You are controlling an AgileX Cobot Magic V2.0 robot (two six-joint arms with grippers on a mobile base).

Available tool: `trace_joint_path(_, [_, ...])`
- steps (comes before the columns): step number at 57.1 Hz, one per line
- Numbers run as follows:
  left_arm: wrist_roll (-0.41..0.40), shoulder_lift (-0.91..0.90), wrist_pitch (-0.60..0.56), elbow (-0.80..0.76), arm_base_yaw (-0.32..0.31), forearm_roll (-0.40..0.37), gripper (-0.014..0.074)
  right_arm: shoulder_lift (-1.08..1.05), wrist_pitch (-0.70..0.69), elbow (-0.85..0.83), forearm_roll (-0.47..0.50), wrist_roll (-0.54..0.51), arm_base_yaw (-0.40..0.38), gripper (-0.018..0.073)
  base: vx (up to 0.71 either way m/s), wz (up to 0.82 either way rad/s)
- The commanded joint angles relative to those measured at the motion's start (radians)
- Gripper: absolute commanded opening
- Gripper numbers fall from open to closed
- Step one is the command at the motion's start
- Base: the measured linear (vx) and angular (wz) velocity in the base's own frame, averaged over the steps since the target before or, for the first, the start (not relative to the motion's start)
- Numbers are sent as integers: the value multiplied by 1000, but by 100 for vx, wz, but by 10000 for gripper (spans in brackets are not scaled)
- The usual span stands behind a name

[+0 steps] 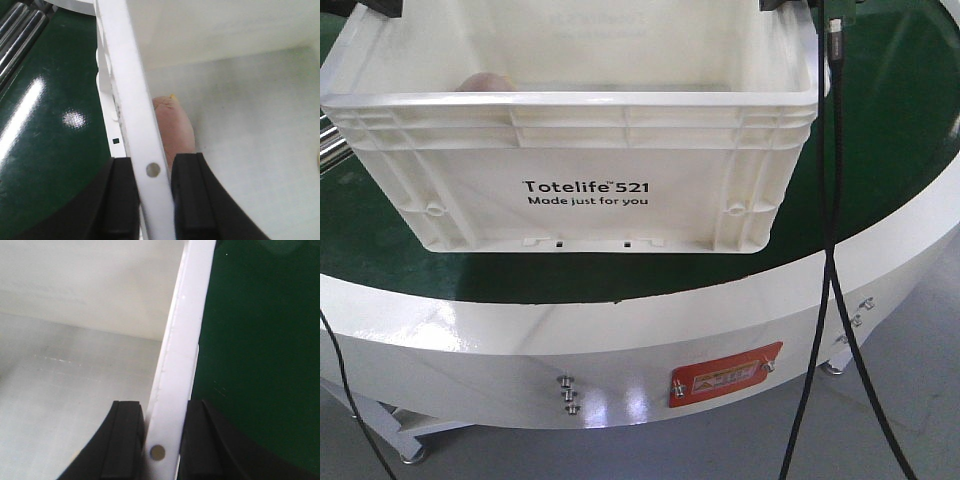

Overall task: Place moving items into box and shelve
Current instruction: 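Lift the tote off the conveyor with both grippers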

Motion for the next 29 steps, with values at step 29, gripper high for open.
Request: trace_joint_path(29, [21, -71, -109, -46, 5, -25, 2, -73, -133, -42, -53, -19, -13, -3, 0, 0])
